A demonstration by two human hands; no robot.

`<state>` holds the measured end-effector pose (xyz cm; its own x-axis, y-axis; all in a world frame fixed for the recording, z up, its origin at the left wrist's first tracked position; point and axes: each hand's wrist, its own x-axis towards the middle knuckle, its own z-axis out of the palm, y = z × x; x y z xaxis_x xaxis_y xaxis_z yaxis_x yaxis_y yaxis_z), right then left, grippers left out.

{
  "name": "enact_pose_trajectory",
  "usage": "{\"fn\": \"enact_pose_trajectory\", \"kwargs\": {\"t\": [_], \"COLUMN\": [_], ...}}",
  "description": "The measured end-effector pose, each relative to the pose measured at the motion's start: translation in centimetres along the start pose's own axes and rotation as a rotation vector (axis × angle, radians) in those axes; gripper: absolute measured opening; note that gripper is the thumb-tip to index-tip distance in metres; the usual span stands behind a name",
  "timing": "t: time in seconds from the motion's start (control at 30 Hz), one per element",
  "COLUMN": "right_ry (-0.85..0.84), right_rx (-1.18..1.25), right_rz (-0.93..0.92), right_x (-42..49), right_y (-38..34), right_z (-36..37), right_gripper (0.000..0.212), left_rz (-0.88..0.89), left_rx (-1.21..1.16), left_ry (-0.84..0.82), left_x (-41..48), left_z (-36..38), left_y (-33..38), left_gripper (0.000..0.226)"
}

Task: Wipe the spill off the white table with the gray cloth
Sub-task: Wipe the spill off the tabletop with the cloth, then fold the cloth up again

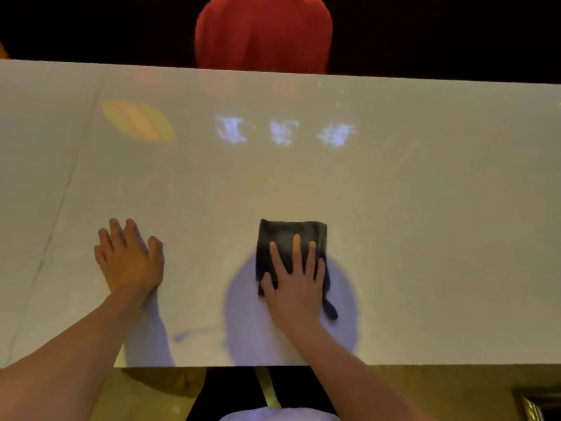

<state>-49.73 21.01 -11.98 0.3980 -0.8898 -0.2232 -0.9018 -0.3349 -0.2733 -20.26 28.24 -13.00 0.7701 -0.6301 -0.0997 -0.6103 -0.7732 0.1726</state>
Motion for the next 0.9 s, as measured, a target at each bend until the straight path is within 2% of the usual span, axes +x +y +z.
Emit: {"fn": "enact_pose_trajectory", "kwargs": {"t": [0.1,0.2,0.27,0.33,0.4,0.5,0.57,0.6,0.7,0.73,0.8,0.83,0.9], "right_ry": [-0.119,-0.278,-0.326,-0.328,-0.271,-0.207,-0.247,-0.249,-0.185,-0.222,-0.424,-0.531,-0.64], "right_rx": [0.009,-0.089,-0.19,-0.22,-0.178,-0.071,0.096,0.226,0.797,1.033,1.369,1.417,1.452], "right_rz": [-0.245,-0.381,-0.392,-0.364,-0.332,-0.284,-0.182,-0.107,0.159,0.261,0.371,0.353,0.273], "right_x": [-2.4,-1.7,-1.1,-1.1,-1.4,-1.5,-0.6,0.1,2.4,3.0,4.3,4.9,6.3], "right_y": [0.9,4.0,5.4,5.9,6.0,6.2,6.0,5.9,5.4,5.3,5.2,4.9,3.5], "right_z": [-0.3,-2.1,-3.3,-4.6,-5.7,-6.3,-6.7,-7.1,-8.5,-9.2,-10.9,-12.0,-13.7], "right_gripper": [0.06,0.062,0.062,0.06,0.054,0.048,0.051,0.057,0.082,0.093,0.11,0.112,0.104], "left_rz": [-0.156,0.02,0.188,0.268,0.236,0.104,0.023,-0.021,-0.191,-0.235,-0.266,-0.246,-0.204], "left_rx": [-0.087,-0.068,-0.085,-0.134,-0.151,-0.306,-0.55,-0.687,-1.119,-1.26,-1.436,-1.471,-1.537], "left_ry": [-0.073,-0.153,-0.215,-0.275,-0.295,-0.353,-0.424,-0.469,-0.662,-0.742,-0.859,-0.893,-0.925], "left_x": [-1.6,-4.7,-7.3,-10.0,-12.0,-12.8,-12.4,-12.1,-11.5,-11.2,-10.0,-9.2,-7.3], "left_z": [-0.4,-0.6,-0.8,-0.6,-0.5,-1.3,-2.6,-3.4,-6.8,-8.0,-10.1,-11.1,-13.3], "left_y": [5.0,9.4,12.2,14.8,16.5,17.8,18.3,18.6,18.7,18.4,17.8,17.3,16.3], "left_gripper": [0.071,0.066,0.061,0.055,0.047,0.02,0.003,0.009,0.008,0.014,0.027,0.032,0.037]}}
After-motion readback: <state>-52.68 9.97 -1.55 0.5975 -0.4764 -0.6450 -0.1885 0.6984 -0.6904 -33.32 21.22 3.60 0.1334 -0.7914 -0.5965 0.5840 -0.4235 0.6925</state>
